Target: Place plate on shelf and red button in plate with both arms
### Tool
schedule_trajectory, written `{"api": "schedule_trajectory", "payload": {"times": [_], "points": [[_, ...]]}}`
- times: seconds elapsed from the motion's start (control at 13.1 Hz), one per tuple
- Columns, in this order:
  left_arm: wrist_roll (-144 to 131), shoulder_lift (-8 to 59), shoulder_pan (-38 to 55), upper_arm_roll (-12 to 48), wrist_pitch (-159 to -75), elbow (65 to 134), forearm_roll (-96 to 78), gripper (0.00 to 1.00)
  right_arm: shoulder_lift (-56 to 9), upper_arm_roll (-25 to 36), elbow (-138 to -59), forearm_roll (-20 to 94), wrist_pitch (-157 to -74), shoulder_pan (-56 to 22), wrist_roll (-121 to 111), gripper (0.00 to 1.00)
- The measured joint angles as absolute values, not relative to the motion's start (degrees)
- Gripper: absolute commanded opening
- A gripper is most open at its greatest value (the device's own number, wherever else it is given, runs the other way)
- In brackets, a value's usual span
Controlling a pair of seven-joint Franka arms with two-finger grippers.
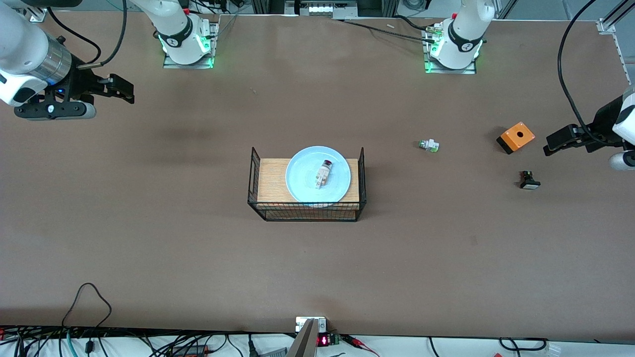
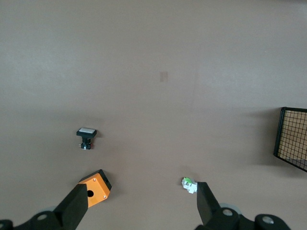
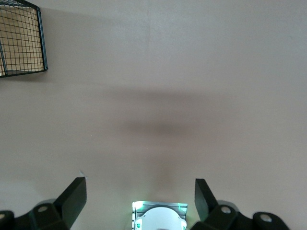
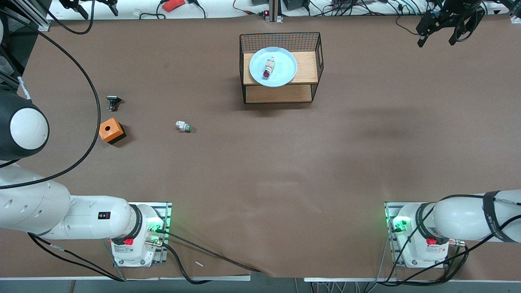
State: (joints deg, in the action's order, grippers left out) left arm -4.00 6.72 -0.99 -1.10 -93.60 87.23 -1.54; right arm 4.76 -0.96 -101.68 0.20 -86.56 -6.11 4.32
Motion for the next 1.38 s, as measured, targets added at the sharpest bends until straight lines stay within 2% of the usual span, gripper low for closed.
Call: {"api": "schedule_trajectory", "payload": {"times": [1.15,1.38], "points": [[-2.88,6.37,-0.81,-1.31,-93.5,85.9,-1.54,1.0,4.74,-0.95,-101.23,0.19,-86.63,-6.08,4.31,1.0],[-2.88,6.37,-3.68,1.14,-93.42,85.9,-1.54,1.0,4.74,-0.94,-101.23,0.19,-86.63,-6.07,4.31,1.0]]}}
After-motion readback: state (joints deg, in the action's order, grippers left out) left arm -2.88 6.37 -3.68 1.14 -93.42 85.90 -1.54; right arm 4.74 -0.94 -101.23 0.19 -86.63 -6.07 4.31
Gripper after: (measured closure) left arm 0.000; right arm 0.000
